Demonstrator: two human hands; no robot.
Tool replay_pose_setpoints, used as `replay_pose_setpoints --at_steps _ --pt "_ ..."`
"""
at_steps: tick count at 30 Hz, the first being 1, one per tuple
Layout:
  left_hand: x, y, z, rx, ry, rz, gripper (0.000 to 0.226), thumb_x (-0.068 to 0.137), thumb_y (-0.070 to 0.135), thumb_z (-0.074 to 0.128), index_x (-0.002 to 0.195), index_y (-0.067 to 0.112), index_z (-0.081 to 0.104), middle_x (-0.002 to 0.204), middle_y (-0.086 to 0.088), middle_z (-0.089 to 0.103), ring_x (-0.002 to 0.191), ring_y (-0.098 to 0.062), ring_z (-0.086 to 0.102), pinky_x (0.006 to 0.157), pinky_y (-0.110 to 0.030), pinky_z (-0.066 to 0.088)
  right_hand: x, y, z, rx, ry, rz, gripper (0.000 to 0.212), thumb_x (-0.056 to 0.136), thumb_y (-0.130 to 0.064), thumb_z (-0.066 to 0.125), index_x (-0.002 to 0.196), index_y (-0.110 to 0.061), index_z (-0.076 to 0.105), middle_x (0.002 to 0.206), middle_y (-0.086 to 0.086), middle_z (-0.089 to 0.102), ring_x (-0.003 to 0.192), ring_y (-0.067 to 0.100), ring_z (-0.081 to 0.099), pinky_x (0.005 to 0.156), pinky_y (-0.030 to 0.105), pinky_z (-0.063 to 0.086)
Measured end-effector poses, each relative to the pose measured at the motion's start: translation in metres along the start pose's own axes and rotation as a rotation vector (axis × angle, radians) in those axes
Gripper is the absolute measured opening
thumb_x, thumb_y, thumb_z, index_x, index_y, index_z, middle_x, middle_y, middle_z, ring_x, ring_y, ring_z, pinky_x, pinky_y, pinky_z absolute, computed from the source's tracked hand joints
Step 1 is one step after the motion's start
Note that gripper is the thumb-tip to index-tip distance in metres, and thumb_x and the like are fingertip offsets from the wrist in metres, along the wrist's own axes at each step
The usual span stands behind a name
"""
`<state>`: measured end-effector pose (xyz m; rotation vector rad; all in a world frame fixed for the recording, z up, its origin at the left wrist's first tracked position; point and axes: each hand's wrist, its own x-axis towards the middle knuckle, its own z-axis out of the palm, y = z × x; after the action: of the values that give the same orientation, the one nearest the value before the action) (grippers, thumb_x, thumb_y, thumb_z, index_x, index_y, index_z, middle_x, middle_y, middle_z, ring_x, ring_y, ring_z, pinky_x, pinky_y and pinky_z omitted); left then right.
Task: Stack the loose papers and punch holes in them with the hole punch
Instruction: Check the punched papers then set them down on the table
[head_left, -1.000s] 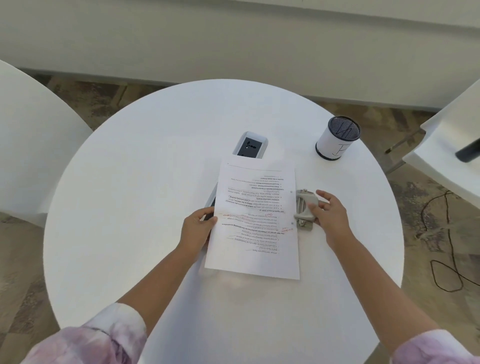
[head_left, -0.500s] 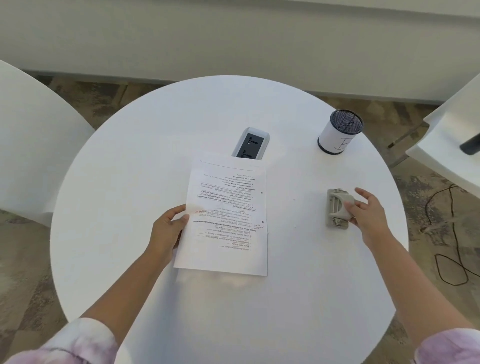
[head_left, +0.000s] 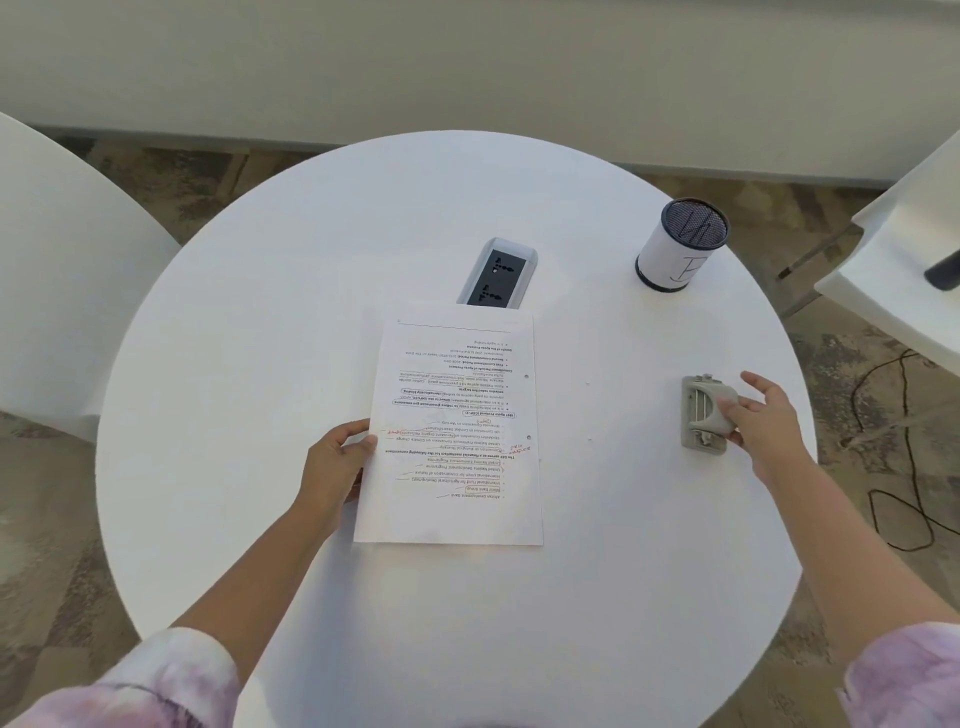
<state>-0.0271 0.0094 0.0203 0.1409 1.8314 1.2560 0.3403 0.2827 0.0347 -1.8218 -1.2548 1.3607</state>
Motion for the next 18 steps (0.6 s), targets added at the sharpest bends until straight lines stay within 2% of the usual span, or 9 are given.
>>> replay_pose_setpoints --at_steps 4,6,10,12,13,15,16,18 --pt "-0.001 0.0 0.006 0.056 -0.053 -0.009 0.018 0.088 0.012 0.059 0.096 0.027 0.065 0.075 0.002 0.071 0.06 -0.014 0.065 0.052 -0.024 0.052 -0.001 0.001 0.003 -0.074 0.015 -0.03 0.048 0.09 -0.01 0.055 0.135 -0.016 0.039 0.124 0.024 0.054 0.096 0.027 0.056 0.085 0.042 0.049" --pt "-0.002 0.002 0.014 0.097 -0.07 0.019 0.019 0.089 0.01 0.057 0.099 0.025 0.063 0.075 0.0 0.07 0.063 -0.016 0.065 0.054 -0.025 0.052 -0.007 0.002 0.006 -0.175 0.087 -0.098 0.046 0.089 -0.015 0.057 0.132 -0.015 0.042 0.125 0.02 0.053 0.099 0.028 0.057 0.087 0.041 0.049" --pt "-0.006 0.007 0.027 0.137 -0.06 0.102 0.021 0.091 0.009 0.054 0.097 0.028 0.061 0.078 0.001 0.069 0.064 -0.014 0.064 0.055 -0.028 0.052 -0.028 0.002 0.013 -0.355 0.296 -0.374 0.039 0.086 -0.013 0.057 0.124 -0.012 0.05 0.123 0.017 0.051 0.109 0.03 0.051 0.088 0.033 0.039" --pt "-0.007 0.009 0.028 0.109 -0.068 0.118 0.021 0.091 0.009 0.054 0.095 0.028 0.062 0.078 0.0 0.07 0.064 -0.016 0.063 0.059 -0.029 0.051 -0.041 0.001 0.023 -0.408 0.318 -0.522 0.034 0.084 -0.008 0.057 0.117 -0.009 0.055 0.116 0.019 0.055 0.104 0.03 0.051 0.09 0.032 0.038" --pt "-0.008 0.009 0.028 0.091 -0.07 0.12 0.02 0.091 0.009 0.054 0.098 0.026 0.062 0.078 -0.001 0.069 0.064 -0.018 0.061 0.06 -0.031 0.048 -0.049 0.001 0.03 -0.404 0.286 -0.576 0.03 0.084 -0.006 0.057 0.114 -0.008 0.058 0.111 0.018 0.056 0.099 0.023 0.054 0.088 0.028 0.04" --pt "-0.007 0.009 0.028 0.066 -0.064 0.115 0.018 0.091 0.01 0.054 0.103 0.021 0.062 0.076 0.0 0.07 0.062 -0.018 0.058 0.06 -0.03 0.044 -0.065 0.005 0.046 -0.327 0.116 -0.576 0.022 0.086 -0.003 0.057 0.107 -0.007 0.061 0.102 0.014 0.059 0.081 -0.002 0.056 0.073 0.009 0.042" --pt "-0.008 0.01 0.028 0.055 -0.066 0.112 0.018 0.091 0.01 0.054 0.102 0.022 0.062 0.071 0.003 0.071 0.059 -0.014 0.059 0.057 -0.027 0.045 -0.071 0.008 0.053 -0.299 0.002 -0.517 0.02 0.087 -0.004 0.057 0.107 -0.007 0.062 0.097 0.011 0.061 0.073 -0.006 0.056 0.067 0.005 0.043" --pt "-0.009 0.011 0.03 0.029 -0.081 0.103 0.019 0.091 0.011 0.054 0.095 0.028 0.063 0.062 0.01 0.07 0.05 -0.006 0.06 0.048 -0.02 0.049 -0.083 0.016 0.069 -0.247 -0.237 -0.308 0.024 0.09 -0.013 0.058 0.112 -0.006 0.061 0.094 0.008 0.065 0.073 0.0 0.059 0.064 0.009 0.046"
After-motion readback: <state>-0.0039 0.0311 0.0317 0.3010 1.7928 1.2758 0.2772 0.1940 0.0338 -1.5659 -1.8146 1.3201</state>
